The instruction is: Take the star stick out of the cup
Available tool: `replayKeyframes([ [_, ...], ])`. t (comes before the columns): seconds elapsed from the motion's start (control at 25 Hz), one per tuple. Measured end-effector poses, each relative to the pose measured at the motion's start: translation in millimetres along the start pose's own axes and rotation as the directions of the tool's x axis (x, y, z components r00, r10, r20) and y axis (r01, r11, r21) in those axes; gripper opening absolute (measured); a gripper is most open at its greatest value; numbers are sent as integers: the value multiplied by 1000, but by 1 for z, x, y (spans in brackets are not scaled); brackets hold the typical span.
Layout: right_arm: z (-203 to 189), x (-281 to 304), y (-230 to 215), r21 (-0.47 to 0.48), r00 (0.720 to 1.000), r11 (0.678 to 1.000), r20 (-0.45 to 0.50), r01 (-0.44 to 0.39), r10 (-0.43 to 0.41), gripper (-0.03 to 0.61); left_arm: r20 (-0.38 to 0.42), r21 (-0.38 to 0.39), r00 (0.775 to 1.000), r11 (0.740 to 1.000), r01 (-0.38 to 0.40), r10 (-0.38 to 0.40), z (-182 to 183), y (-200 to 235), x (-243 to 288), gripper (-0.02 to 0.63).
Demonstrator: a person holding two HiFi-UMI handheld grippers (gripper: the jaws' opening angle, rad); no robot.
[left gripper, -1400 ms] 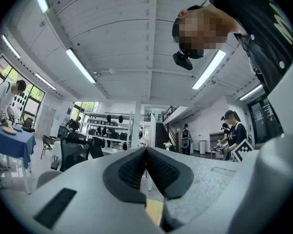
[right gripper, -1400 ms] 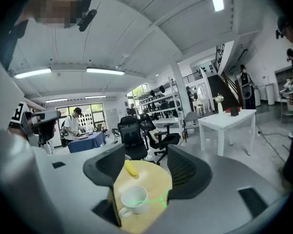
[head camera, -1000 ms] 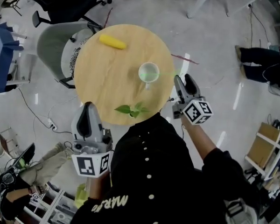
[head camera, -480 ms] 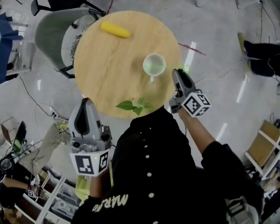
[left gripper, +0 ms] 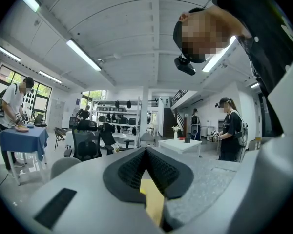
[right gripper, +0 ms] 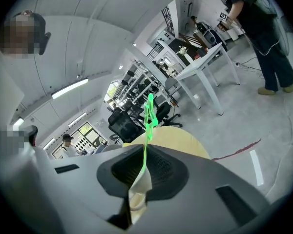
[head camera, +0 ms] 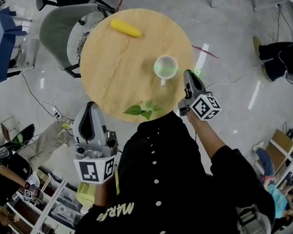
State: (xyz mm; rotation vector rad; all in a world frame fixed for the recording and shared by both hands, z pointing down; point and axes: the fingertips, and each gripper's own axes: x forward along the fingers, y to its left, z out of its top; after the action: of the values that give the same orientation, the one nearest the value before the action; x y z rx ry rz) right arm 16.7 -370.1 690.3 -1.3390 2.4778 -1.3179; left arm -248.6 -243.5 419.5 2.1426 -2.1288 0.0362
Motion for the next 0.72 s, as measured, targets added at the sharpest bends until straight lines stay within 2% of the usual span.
replayKeyframes([
  [0.2,0,1,0,-2,1000,1000,-2,-9,9,15,4,1,1000,1000,-2,2,0,1,0,3],
  [0.32,5,1,6,-37,1000,999,-19,-15,15,15,20,2,1000,1000,-5,5,5,2,0,3],
  [0.52,27,-4,34,-156,997,985,-31,-72,68,15,54,-6,999,1000,-3,3,17,1,-3,3],
  [0.72,47,-21,74,-335,990,933,-86,-132,110,15,90,-9,996,1000,-8,9,32,2,-14,3],
])
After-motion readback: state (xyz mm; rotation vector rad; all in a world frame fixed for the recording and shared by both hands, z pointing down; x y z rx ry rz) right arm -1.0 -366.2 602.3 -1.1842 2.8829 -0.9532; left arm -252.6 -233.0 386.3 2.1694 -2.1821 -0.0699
